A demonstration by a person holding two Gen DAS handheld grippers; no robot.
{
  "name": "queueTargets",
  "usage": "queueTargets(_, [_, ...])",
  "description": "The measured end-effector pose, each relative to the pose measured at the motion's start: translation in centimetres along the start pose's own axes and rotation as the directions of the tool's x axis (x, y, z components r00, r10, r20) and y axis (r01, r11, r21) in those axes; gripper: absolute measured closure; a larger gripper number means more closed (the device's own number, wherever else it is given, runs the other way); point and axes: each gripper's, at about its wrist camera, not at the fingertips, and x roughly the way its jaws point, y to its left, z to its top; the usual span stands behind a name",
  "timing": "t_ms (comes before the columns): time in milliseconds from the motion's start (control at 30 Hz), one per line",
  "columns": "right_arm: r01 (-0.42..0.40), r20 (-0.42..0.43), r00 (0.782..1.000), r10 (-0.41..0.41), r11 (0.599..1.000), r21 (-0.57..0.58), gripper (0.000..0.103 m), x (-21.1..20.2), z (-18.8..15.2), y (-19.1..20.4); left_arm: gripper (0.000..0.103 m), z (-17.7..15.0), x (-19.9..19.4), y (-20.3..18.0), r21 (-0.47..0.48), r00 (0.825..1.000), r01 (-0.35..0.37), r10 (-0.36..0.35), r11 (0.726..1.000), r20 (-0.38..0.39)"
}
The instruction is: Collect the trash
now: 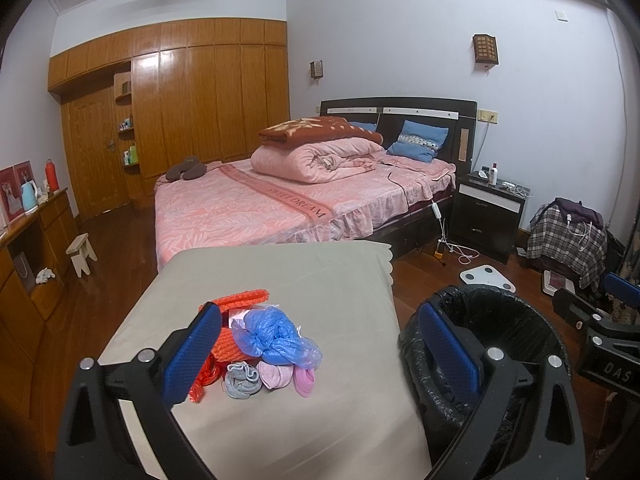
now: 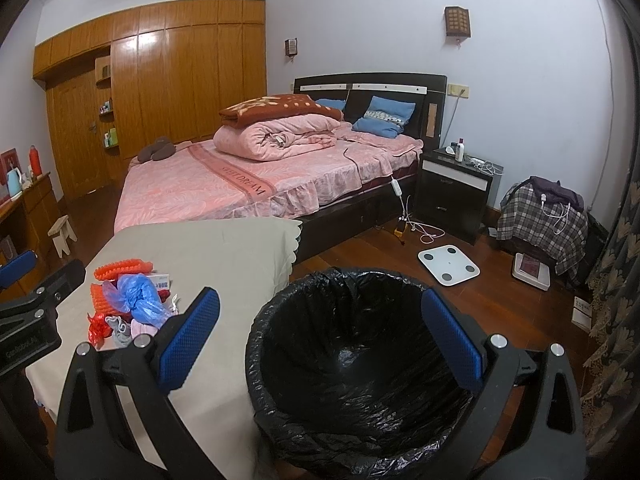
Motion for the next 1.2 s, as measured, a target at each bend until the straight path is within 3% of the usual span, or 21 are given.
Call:
queueTargets(900, [-0.006, -0.013, 1.000, 0.005, 1.000, -0.009, 0.005, 1.3, -1.2, 1.1, 0.006, -0.4, 0.2, 0.3, -0.008, 1.000, -0.001, 0.001, 1.000, -0.005])
queueTargets(1200, [-0.037, -0.013, 0.999, 0.037, 0.999, -0.017, 0.005, 3.1, -0.9, 2.6, 0.006, -1.1, 1.3, 1.8, -0.018, 0.999, -0.034, 0.034, 0.999, -0.005])
